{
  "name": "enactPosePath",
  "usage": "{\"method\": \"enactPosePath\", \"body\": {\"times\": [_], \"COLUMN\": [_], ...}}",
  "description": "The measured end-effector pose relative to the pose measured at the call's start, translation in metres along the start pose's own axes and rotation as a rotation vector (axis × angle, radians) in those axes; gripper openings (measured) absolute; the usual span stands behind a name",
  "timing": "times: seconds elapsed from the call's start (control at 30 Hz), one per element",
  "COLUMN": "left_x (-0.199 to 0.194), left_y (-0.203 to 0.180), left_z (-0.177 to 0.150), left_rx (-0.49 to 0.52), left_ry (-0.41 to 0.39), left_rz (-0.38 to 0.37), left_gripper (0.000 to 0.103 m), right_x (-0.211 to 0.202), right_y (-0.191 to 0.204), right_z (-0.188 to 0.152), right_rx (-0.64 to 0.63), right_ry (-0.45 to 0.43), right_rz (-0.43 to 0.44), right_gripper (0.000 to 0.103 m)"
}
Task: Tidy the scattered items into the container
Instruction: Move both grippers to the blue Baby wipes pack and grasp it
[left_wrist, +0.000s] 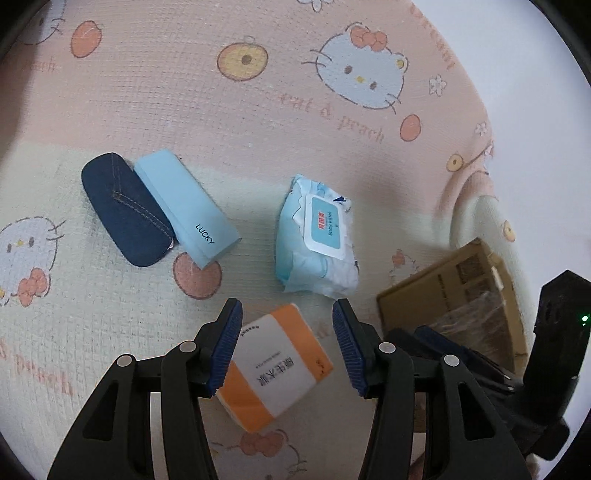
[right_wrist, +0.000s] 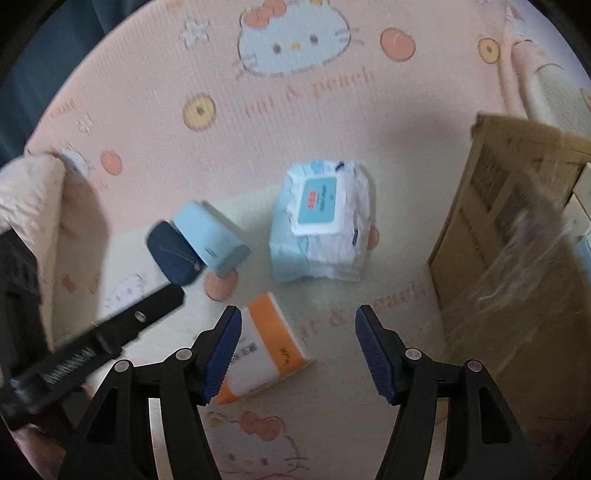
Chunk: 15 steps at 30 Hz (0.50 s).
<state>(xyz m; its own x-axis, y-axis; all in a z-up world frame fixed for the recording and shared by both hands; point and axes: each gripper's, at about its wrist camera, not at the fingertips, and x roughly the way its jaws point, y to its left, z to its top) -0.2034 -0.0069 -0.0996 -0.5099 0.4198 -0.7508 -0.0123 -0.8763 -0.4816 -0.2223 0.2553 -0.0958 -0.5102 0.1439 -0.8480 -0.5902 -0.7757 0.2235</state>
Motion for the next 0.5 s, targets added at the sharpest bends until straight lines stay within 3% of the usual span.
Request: {"method": "enactPosePath", "body": {"times": [0.13,0.27,0.4,0.5], "left_x": [0.017,0.035,0.057,0.074], "left_y": [0.003,0.018,0.026,0.027], "left_z": [0.002,0.006,0.015,0.024], "left_rx": [0.021,-0.045,-0.066,-0.075], "left_ry": [0.019,0.038,0.056,0.073], "left_rz": [-0.002,-0.027,-0.028,-0.044], "left_gripper": [0.055,0.055,0.055,0.055], "right_x": [0.022,0.042,0.052,0.058], "right_y": [-0.005,-0.012,-0.027,-0.026], "right_z": [0.002,0.006,0.012,0.023], "right_rx": [0.003,0.006,0.089,0.037], "right_ry": [-0.009,-0.036,-0.082,-0.101], "right_rz": [0.011,-0.002,0.017,-0.037], "right_gripper": [0.062,0.062,0.062,0.062]}}
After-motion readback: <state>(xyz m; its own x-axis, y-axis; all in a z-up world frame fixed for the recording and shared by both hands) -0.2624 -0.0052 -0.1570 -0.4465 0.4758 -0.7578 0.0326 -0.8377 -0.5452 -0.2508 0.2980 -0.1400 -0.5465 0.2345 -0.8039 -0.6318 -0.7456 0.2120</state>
